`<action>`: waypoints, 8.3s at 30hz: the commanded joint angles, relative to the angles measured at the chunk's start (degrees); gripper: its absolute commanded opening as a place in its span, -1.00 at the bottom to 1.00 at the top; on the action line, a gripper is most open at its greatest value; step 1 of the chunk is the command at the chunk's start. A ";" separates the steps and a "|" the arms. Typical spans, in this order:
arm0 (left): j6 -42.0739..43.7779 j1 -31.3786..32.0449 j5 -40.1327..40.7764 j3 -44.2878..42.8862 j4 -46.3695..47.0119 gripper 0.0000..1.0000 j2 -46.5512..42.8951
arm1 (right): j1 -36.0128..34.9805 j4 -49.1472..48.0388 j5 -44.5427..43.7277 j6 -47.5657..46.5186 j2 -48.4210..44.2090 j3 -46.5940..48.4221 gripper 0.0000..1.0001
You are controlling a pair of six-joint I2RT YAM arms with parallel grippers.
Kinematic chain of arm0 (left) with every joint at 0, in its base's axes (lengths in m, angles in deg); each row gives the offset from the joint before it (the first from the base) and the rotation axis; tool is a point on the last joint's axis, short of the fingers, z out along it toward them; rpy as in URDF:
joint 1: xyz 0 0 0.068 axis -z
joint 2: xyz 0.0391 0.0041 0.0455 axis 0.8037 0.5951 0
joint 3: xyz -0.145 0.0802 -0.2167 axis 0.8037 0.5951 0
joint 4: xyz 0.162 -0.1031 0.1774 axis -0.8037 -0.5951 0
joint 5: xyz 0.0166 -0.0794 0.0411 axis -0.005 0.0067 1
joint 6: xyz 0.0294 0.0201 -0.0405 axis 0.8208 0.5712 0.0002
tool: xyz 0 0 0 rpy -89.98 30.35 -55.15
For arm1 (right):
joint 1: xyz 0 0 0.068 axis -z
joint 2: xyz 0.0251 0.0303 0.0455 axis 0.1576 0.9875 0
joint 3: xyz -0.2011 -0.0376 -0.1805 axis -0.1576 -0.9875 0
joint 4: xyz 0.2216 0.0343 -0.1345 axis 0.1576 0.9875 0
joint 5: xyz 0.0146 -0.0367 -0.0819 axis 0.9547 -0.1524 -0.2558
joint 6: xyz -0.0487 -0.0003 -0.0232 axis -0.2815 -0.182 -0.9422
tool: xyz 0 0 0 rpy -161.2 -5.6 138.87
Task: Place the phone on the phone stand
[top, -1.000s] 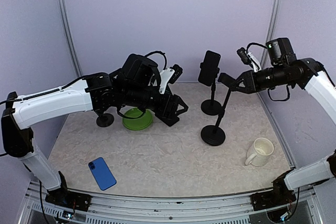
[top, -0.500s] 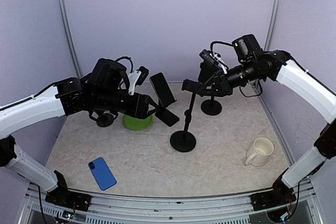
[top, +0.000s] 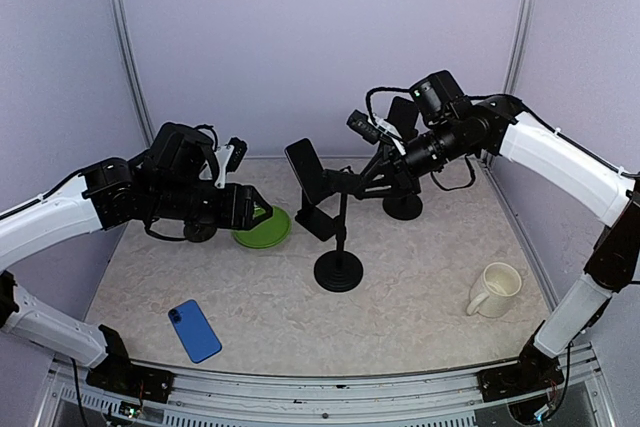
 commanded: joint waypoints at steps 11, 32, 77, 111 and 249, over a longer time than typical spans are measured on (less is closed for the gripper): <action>-13.29 -0.73 9.55 1.74 -11.86 0.42 -1.02 | -0.88 -0.04 -3.95 -0.55 -2.24 -0.37 0.24; -38.81 -4.20 -1.03 23.86 -17.38 0.84 -6.68 | -0.89 -18.86 -29.71 28.36 -29.28 -38.97 1.00; -33.93 -18.42 -5.47 31.37 -10.93 0.66 10.13 | -0.92 -24.88 -18.56 27.19 -24.61 -45.77 0.95; -7.12 -9.37 -5.18 1.87 -0.10 -1.00 1.14 | -0.88 -15.35 -9.07 28.96 -33.05 -25.92 0.68; 9.49 -3.06 -43.06 -4.50 23.31 0.06 -6.42 | -20.08 -15.96 1.14 18.55 -8.51 -6.94 -1.00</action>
